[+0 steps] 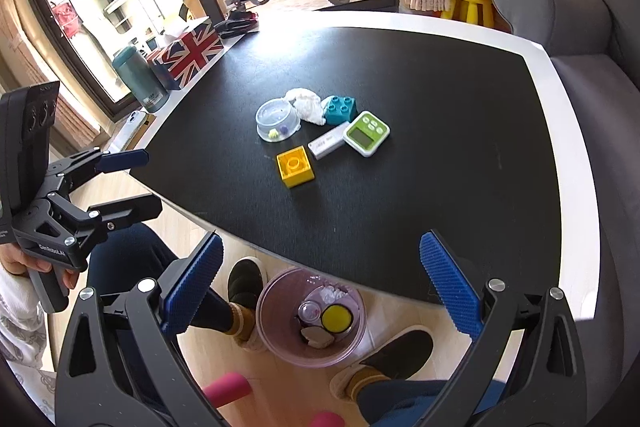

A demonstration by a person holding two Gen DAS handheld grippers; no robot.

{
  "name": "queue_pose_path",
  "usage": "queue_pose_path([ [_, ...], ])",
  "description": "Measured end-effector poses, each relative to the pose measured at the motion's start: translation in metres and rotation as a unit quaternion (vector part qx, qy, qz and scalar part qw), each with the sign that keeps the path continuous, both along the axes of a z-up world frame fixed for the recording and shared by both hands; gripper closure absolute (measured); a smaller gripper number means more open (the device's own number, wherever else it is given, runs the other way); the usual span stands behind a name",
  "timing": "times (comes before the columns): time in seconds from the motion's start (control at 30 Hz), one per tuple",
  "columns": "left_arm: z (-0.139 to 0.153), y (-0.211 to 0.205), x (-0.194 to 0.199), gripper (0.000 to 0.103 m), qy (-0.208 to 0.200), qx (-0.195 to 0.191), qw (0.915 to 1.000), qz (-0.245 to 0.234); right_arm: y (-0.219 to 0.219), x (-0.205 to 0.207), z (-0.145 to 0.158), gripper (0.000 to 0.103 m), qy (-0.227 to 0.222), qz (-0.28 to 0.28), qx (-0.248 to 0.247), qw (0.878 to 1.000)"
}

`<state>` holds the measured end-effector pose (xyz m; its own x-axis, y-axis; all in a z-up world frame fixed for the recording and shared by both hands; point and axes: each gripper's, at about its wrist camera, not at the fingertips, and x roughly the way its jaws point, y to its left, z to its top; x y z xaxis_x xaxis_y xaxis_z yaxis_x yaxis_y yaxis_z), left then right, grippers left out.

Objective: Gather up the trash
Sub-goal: 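Move both grippers back over the table toward the remaining items, then grasp the yellow Lego block with the right gripper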

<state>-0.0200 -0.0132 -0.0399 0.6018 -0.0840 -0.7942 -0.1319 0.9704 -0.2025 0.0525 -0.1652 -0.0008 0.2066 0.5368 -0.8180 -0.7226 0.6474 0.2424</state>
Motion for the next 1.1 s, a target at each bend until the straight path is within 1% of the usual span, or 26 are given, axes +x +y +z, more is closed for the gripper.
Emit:
queue_pose_path([
  [0.33,-0.004,0.031,0.023,0.008,0.008,-0.002,0.9999,0.008,0.038,0.018,-0.011,0.006,0.0,0.028,-0.022,0.999],
  [0.73,-0.012,0.063,0.045,0.008,0.017,-0.009,0.9996,0.023,0.091,0.039,-0.04,0.006,0.018,0.066,-0.053,0.996],
  [0.9,-0.019,0.073,0.049,0.008,0.023,-0.013,0.9992,0.03,0.113,0.045,-0.058,0.006,0.03,0.081,-0.069,0.994],
  [1.1,-0.026,0.084,0.051,0.008,0.028,-0.019,0.9986,0.04,0.129,0.045,-0.074,0.006,0.037,0.095,-0.086,0.991],
])
